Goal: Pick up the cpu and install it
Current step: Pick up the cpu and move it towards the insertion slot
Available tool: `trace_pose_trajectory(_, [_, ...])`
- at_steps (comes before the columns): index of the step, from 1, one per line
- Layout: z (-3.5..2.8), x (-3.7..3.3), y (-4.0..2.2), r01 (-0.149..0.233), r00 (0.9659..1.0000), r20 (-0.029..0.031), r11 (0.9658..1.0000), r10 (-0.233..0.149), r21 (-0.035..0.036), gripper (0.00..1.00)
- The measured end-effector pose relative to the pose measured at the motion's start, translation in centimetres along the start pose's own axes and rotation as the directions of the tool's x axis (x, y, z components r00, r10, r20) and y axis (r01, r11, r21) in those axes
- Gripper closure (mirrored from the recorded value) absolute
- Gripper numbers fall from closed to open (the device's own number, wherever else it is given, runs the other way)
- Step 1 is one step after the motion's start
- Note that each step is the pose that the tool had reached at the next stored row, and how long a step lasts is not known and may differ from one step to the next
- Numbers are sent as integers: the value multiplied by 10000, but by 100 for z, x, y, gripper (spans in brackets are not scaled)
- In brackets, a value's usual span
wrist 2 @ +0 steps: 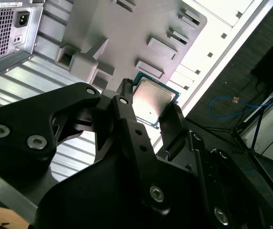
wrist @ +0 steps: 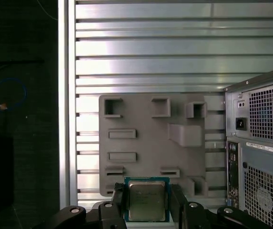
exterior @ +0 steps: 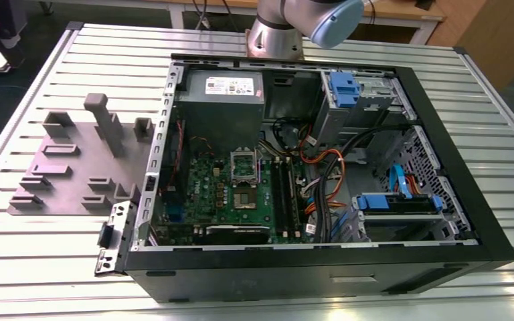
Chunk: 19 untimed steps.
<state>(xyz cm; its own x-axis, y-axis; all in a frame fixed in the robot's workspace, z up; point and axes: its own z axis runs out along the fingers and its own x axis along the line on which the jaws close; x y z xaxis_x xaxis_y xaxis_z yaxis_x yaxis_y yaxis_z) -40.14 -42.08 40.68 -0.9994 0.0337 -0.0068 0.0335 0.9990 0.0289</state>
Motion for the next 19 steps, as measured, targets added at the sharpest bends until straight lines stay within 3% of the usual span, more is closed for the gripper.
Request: trace_pose_trajectory(19, [1, -52, 2, 0, 10000, 0, 10000, 0, 2, 53])
